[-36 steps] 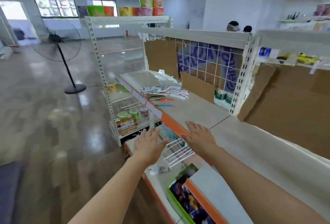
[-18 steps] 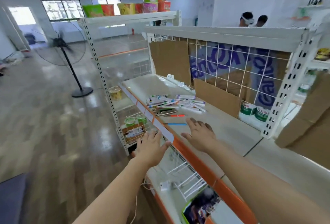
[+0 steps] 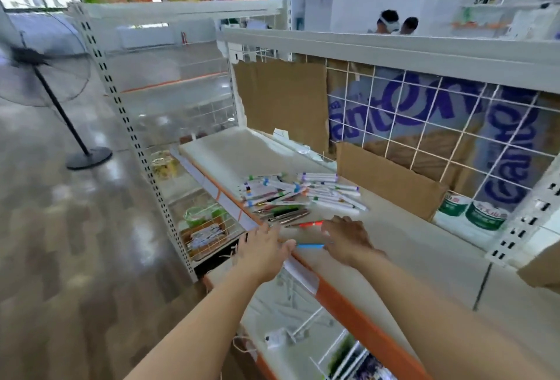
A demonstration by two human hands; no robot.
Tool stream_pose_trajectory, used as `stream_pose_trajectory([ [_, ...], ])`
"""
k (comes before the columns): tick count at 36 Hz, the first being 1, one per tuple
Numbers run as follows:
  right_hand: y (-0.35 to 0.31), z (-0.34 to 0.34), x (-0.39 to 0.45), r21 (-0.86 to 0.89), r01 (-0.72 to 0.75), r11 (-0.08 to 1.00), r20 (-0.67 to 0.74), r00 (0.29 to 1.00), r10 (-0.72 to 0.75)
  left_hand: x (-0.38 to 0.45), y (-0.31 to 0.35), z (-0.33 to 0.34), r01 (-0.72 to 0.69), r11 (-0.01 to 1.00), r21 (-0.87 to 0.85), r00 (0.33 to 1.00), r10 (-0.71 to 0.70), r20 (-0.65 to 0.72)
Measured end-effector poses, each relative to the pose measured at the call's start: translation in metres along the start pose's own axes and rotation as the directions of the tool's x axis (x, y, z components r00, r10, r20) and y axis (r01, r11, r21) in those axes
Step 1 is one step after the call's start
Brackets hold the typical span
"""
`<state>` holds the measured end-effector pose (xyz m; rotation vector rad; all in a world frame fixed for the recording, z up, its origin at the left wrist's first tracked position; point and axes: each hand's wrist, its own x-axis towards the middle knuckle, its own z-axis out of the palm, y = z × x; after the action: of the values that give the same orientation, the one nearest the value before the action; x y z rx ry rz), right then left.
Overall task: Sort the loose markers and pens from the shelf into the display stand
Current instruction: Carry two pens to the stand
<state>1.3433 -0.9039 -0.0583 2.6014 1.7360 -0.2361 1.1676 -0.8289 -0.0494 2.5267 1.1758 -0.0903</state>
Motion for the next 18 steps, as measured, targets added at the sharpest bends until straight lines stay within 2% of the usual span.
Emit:
stream_pose_trajectory([
  [3,-0.003,0.006,0.013,-0.011,-0.028,1.0,-0.011,1.0,0.027,0.02,0.0,0.001,-0.065,0.997,0.049,0.997,0.067,-0.037],
  [10,0.002,0.01,0.028,-0.02,0.002,1.0,-0.037,0.999,-0.003,0.05,0.013,0.011,-0.181,0.971,0.155,0.983,0.182,0.009],
  [14,0.006,0.009,0.037,0.043,0.026,0.999,-0.044,0.999,-0.024,0.065,0.021,0.012,-0.17,0.973,0.157,0.985,0.17,0.012],
  [18,0.008,0.002,0.045,0.154,0.041,0.987,-0.084,0.996,-0.029,0.076,0.026,0.006,-0.167,0.979,0.119,0.98,0.178,-0.09],
])
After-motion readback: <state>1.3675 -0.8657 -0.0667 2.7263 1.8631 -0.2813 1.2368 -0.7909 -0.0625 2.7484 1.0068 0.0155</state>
